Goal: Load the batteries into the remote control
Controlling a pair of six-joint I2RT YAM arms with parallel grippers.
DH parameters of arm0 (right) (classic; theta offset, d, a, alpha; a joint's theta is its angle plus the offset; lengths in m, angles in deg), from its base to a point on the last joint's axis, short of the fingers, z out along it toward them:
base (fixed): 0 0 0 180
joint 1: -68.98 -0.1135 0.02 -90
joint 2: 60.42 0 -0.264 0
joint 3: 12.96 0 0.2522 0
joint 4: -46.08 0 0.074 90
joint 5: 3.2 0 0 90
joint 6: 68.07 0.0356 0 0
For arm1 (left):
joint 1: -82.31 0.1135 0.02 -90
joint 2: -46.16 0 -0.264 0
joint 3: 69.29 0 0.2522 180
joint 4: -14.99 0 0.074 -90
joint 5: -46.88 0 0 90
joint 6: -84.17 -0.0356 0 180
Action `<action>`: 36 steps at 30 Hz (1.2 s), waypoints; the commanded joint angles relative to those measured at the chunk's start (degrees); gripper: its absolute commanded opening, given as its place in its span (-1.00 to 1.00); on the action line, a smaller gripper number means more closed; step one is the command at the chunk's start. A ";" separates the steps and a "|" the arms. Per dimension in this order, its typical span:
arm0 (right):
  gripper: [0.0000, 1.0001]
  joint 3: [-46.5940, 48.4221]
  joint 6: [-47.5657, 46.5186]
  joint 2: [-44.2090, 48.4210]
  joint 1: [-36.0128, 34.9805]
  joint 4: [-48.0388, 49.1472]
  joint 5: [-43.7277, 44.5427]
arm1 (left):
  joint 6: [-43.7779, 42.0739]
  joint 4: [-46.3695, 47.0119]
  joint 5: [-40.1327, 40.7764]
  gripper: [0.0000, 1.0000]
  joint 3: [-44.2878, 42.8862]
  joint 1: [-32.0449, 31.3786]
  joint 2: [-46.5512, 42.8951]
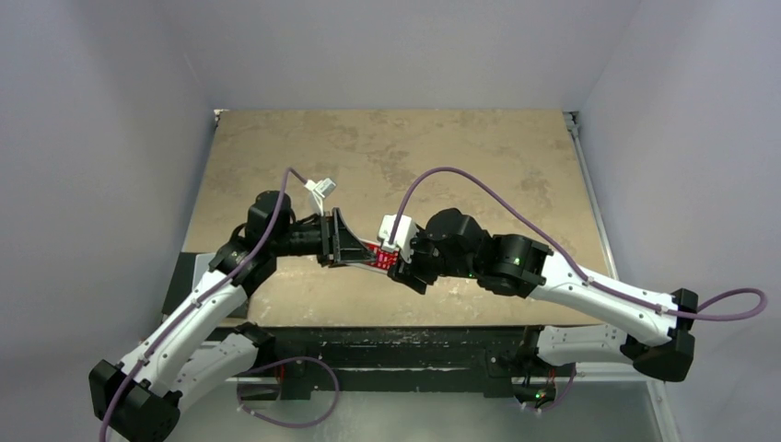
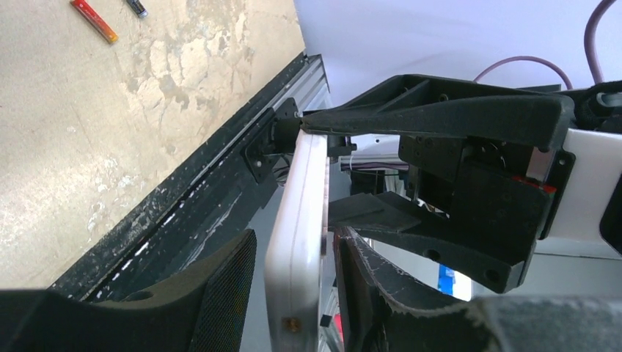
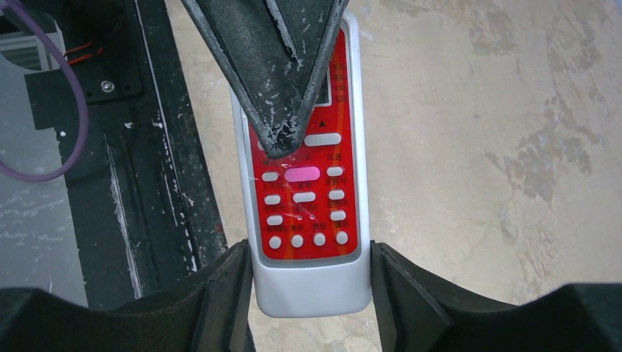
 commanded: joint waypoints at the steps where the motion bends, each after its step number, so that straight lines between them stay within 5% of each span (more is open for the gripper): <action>1: -1.00 1.05 -0.29 0.90 -0.40 2.08 0.86 | -1.57 -1.03 0.22 -0.16 -2.54 0.43 -2.14; 9: -1.00 -2.12 0.97 3.46 -0.40 3.32 1.20 | -0.75 -0.82 -0.42 -0.41 -1.43 0.43 -3.42; 13: -1.00 -1.92 1.08 3.30 -0.40 2.99 0.99 | -0.13 -0.14 -0.49 -0.93 -1.34 0.43 -3.91; 17: -0.95 -2.09 1.09 3.38 -0.40 2.91 0.38 | 1.13 1.30 -0.38 -1.00 -0.42 0.43 -4.02; 22: -0.09 -3.26 1.24 5.09 -0.40 3.67 1.40 | 3.14 3.00 0.43 -1.00 0.42 0.43 -4.74; 29: 0.69 -3.99 2.76 10.02 -0.40 5.54 -0.45 | 5.47 2.78 3.66 -1.00 0.02 0.43 -5.30; 36: 0.97 -4.28 2.25 14.69 -0.44 7.60 -3.17 | 10.45 3.88 6.62 -1.00 0.64 0.43 -6.76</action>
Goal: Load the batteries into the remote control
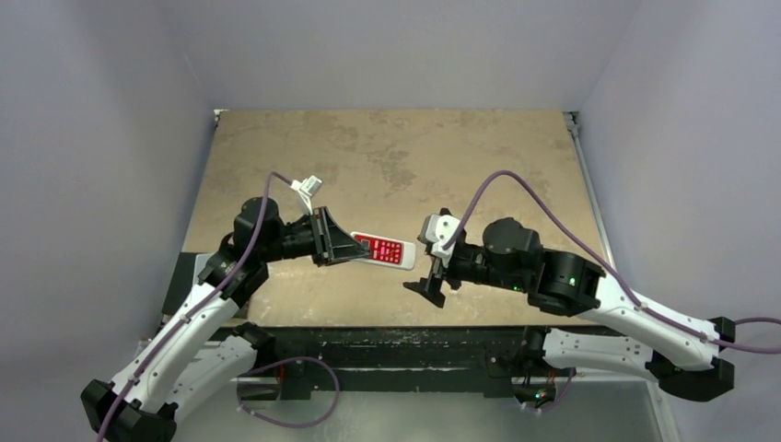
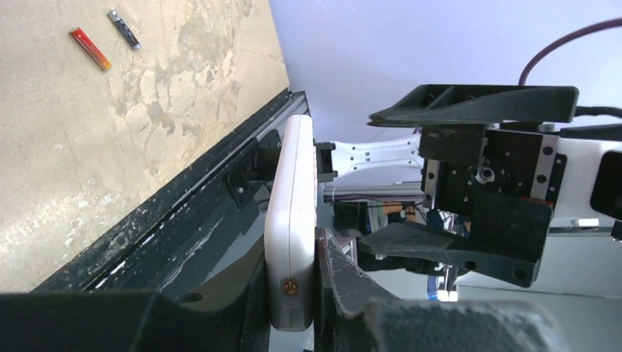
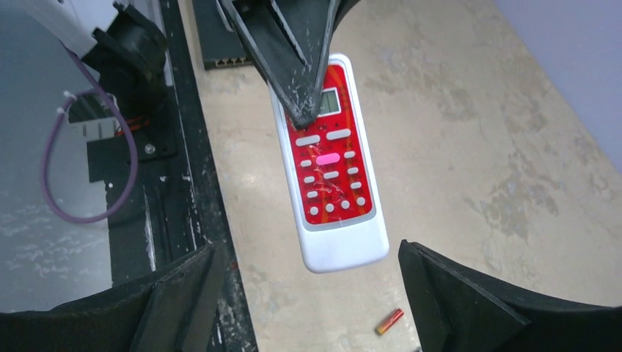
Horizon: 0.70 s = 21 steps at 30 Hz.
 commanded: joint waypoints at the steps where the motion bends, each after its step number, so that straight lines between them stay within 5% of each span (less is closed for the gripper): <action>1: 0.98 0.91 0.72 1.31 -0.14 3.39 -1.02 | 5.37 2.62 2.87 -1.00 0.36 0.43 -1.36; 9: 0.98 3.10 -6.53 -1.72 -0.14 1.70 -4.55 | 12.97 -5.12 10.83 -1.00 -2.00 0.43 -2.56; 21: 0.81 1.20 -14.79 -5.02 -2.70 13.60 6.42 | 26.75 -12.28 17.84 -1.00 -2.47 0.43 -7.67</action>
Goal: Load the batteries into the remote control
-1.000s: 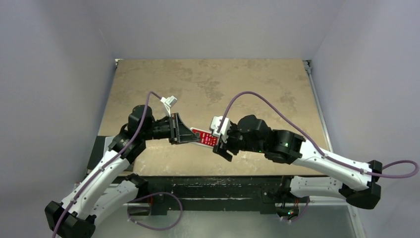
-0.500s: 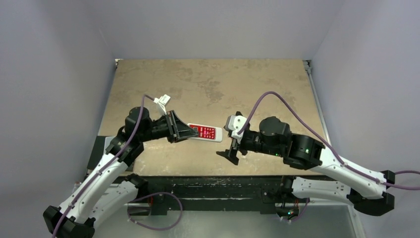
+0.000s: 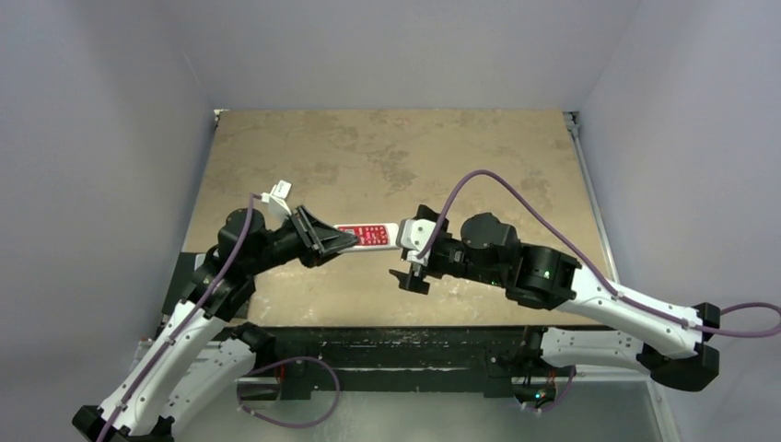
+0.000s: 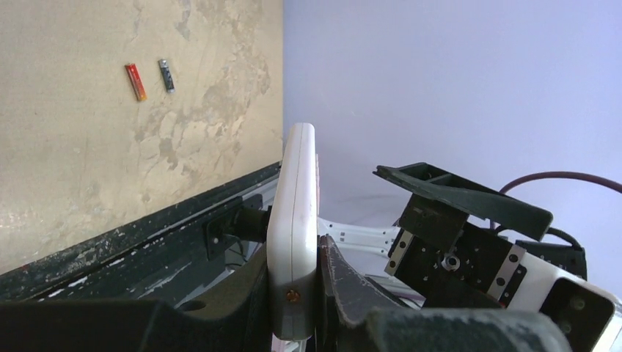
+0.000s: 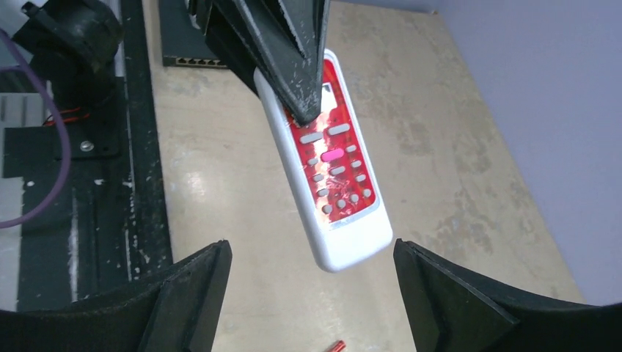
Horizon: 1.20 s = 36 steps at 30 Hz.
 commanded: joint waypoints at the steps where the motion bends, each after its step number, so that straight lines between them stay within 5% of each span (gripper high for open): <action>1: 0.78 -0.17 -5.77 -0.64 -3.23 9.82 5.72 | 13.92 -4.73 2.45 -1.00 -1.08 0.50 -1.15; 16: 0.72 -6.40 -23.48 -4.77 -17.80 26.73 26.67 | 21.78 -3.97 2.54 -1.00 2.33 0.43 -5.12; 25: 0.72 -12.04 -38.64 -7.65 -21.38 39.65 39.26 | 21.09 -5.11 2.46 -1.00 2.03 0.43 -5.59; 36: 0.55 -14.33 -43.48 -12.39 -22.03 45.61 43.36 | 20.66 -4.26 -0.23 -1.00 1.92 0.43 -4.90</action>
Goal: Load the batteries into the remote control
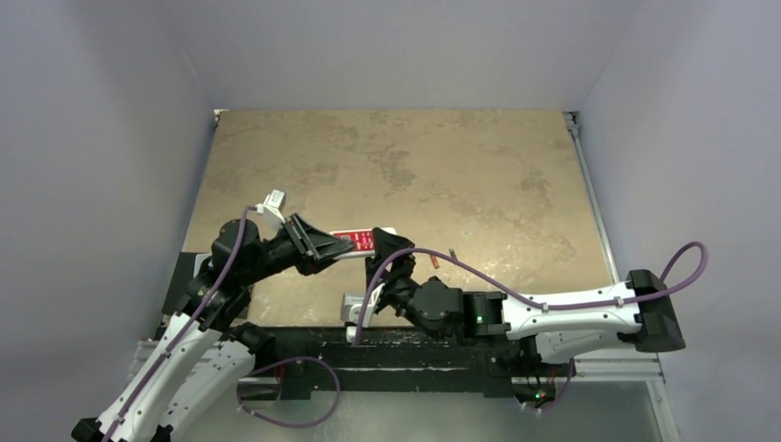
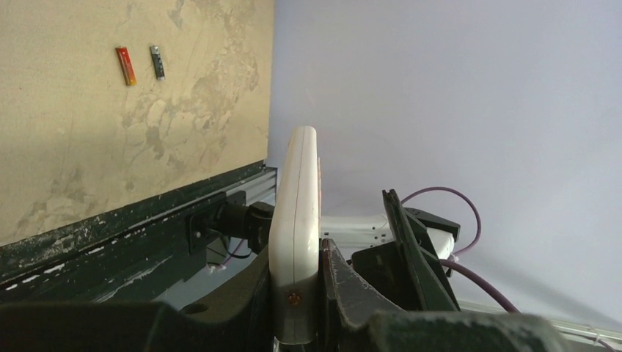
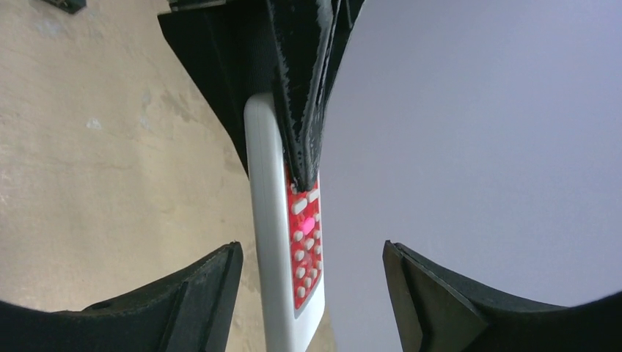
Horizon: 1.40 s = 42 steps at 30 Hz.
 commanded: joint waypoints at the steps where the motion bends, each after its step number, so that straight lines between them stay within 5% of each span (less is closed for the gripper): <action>1: 0.50 -1.17 -4.06 -1.31 -0.48 7.04 4.56 | 14.90 -3.18 -1.00 -1.00 -0.58 0.43 0.01; 10: 0.06 -3.31 -7.11 -2.32 -0.51 12.20 6.80 | 14.82 -2.09 -2.53 -1.00 -0.17 0.43 0.39; 19: -1.00 -4.46 -9.27 -2.54 -0.46 16.78 8.14 | 14.77 -0.33 -4.60 -1.00 0.72 0.43 0.94; 23: -1.00 -5.93 -11.00 -2.14 -0.46 20.88 8.59 | 13.55 0.23 -6.43 -0.98 1.09 0.43 2.04; 28: -1.00 -6.48 -10.37 -1.38 -0.46 20.82 8.59 | 8.35 -2.81 -4.91 -0.57 -1.52 0.43 3.28; 36: -1.00 -7.41 -10.06 1.06 -0.46 19.83 9.81 | -6.58 -9.14 -4.93 -0.30 -9.71 0.43 8.86; 42: -1.00 -6.97 -5.06 4.40 -0.50 10.64 11.68 | -15.59 -6.97 -4.96 -0.13 -11.13 0.44 9.40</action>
